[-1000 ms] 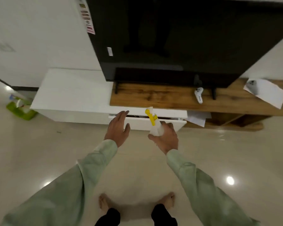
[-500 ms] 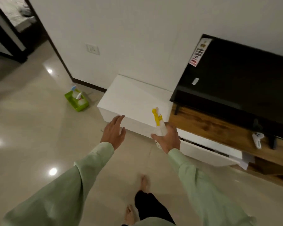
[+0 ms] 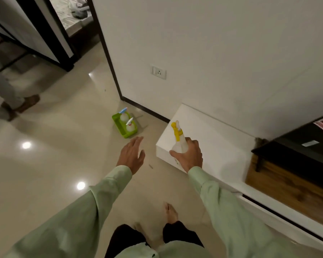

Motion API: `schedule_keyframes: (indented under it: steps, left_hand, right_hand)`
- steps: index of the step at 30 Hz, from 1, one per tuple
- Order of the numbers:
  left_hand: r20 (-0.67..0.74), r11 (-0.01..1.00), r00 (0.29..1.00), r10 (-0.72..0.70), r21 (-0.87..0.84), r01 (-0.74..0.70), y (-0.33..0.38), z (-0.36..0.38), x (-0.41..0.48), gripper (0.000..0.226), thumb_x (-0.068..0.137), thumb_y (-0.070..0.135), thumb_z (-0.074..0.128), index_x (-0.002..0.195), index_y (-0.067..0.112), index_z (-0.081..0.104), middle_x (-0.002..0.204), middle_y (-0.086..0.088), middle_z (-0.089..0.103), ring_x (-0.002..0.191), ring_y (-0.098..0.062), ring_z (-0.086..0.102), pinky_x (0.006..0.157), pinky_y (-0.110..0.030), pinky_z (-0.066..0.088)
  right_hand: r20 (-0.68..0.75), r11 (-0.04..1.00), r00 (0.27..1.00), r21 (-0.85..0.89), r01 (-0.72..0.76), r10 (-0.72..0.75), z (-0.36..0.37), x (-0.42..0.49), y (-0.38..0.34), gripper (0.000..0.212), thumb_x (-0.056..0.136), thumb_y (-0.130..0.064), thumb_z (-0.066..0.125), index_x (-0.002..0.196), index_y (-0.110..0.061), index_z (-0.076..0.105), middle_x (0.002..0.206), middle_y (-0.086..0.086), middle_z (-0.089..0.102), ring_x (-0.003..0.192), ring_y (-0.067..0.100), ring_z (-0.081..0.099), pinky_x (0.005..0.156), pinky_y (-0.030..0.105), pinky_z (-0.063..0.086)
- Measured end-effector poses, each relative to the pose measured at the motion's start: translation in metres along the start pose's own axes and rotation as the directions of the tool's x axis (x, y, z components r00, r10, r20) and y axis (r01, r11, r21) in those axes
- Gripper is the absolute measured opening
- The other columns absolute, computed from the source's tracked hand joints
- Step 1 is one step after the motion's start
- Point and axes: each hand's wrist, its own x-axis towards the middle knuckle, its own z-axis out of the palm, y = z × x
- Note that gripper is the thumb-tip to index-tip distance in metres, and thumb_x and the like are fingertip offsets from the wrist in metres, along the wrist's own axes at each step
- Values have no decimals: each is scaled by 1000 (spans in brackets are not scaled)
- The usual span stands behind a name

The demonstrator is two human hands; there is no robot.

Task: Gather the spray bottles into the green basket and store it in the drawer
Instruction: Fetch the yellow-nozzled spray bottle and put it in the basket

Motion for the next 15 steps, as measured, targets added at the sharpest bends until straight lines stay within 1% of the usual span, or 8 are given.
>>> schedule_keyframes:
  steps: [2,4,6,8,10,12,15]
  left_hand:
    - [-7,1000,1000,7,-6,-7,-18,-17,19,54,94,17,53,146,10,39,149,-14,44,132,-34,48,111,-43,38]
    - [7,1000,1000,14,-20,-14,-52,-40,50,54,93,15,54,145,9,40,147,-14,46,129,-36,50,108,-43,40]
    - [25,998,998,49,-31,-48,-93,-61,81,54,92,13,55,143,8,42,144,-14,48,125,-37,52,106,-43,42]
    - [41,997,997,71,-45,-70,-127,-84,109,54,90,11,57,142,7,44,144,-15,49,124,-37,53,104,-43,42]
    - [63,995,995,83,-56,-79,-161,-110,135,54,90,10,57,142,7,44,144,-16,48,125,-38,52,104,-43,41]
    - [84,995,992,95,-47,-91,-190,-136,158,55,90,10,57,142,6,43,144,-17,48,126,-38,52,105,-43,41]
    - [122,992,985,122,-28,-120,-230,-170,201,54,91,11,56,143,6,42,144,-18,48,126,-37,52,105,-43,42]
  right_hand:
    - [-1,1000,1000,-2,0,0,17,12,-23,59,58,-57,77,107,-36,51,104,-6,48,85,24,57,75,35,44]
    - [-12,1000,1000,-5,-11,11,48,32,-56,60,58,-56,77,107,-36,50,103,-6,47,83,23,55,75,35,43]
    - [-43,999,998,14,-44,45,85,48,-90,62,58,-56,77,110,-34,49,101,-8,43,82,21,50,75,34,39]
    - [-65,997,995,41,-67,70,118,61,-120,67,58,-56,77,115,-33,48,102,-7,42,83,21,49,77,35,40]
    - [-58,993,993,71,-98,102,152,70,-154,70,58,-56,78,117,-34,49,104,-6,43,87,22,52,81,37,44]
    - [-50,985,989,110,-130,136,181,76,-185,68,57,-57,78,115,-37,50,105,-7,44,92,23,56,85,39,48]
    - [-58,976,987,169,-138,149,219,97,-227,68,55,-54,79,115,-39,51,108,-12,47,95,20,58,83,36,47]
